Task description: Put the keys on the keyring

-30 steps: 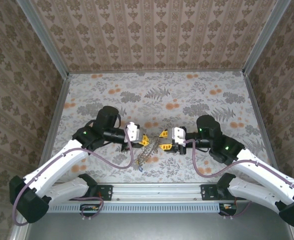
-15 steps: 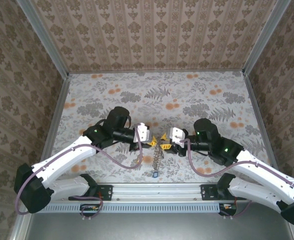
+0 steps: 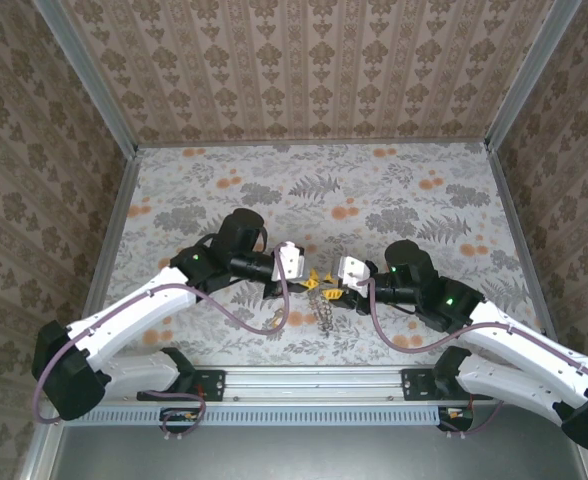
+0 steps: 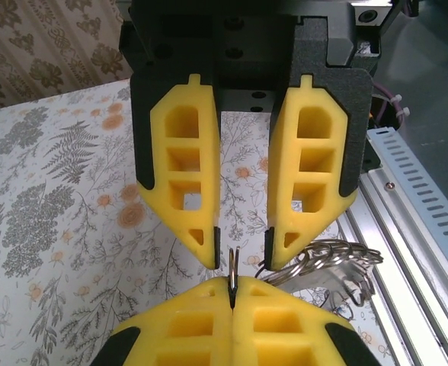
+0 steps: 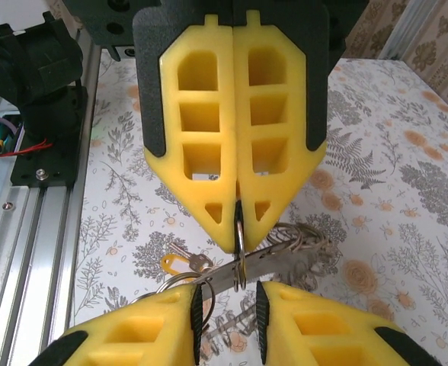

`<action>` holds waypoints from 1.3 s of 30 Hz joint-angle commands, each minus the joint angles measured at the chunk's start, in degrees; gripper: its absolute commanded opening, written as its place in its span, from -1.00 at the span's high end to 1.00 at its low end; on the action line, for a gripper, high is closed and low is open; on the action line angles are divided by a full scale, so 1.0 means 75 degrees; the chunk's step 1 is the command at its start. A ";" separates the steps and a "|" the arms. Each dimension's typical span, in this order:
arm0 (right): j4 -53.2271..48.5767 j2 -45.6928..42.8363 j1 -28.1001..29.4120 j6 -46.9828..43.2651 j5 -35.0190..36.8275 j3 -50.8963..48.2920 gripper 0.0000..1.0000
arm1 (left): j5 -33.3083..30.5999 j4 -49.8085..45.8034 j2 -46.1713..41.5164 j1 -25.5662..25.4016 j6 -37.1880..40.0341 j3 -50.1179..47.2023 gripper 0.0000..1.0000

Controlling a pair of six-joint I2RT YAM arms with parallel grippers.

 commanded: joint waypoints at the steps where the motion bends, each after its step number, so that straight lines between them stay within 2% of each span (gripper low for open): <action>1: 0.0168 0.0057 0.0054 -0.0055 0.0117 -0.0018 0.49 | 0.0195 -0.0005 0.0088 -0.0052 0.0034 0.0432 1.00; 5: 0.0007 0.0042 0.0053 -0.0282 0.0127 0.0028 0.71 | 0.0067 -0.0524 0.0294 -0.0049 0.0195 0.0732 1.00; 14: -0.0207 0.0077 0.0054 -0.0433 0.0344 0.0164 0.66 | 0.0156 -0.0839 0.0453 -0.0059 0.0270 0.0978 1.00; 23: 0.0116 0.0288 0.0052 -0.0097 0.0574 0.0285 0.64 | 0.0100 -0.0986 0.0614 -0.0083 0.0285 0.1097 1.00; 33: 0.0053 0.0294 0.0054 -0.0120 0.0454 0.0433 0.67 | -0.0069 -0.1050 0.0626 -0.0110 0.0398 0.1171 1.00; 36: 0.0042 0.0364 0.0050 -0.0140 0.0403 0.0451 0.73 | -0.0076 -0.1069 0.0626 -0.0109 0.0431 0.1185 1.00; 39: -0.0045 0.0418 0.0054 -0.0250 0.0229 0.0495 0.91 | -0.0121 -0.1109 0.0637 -0.0133 0.0462 0.1206 1.00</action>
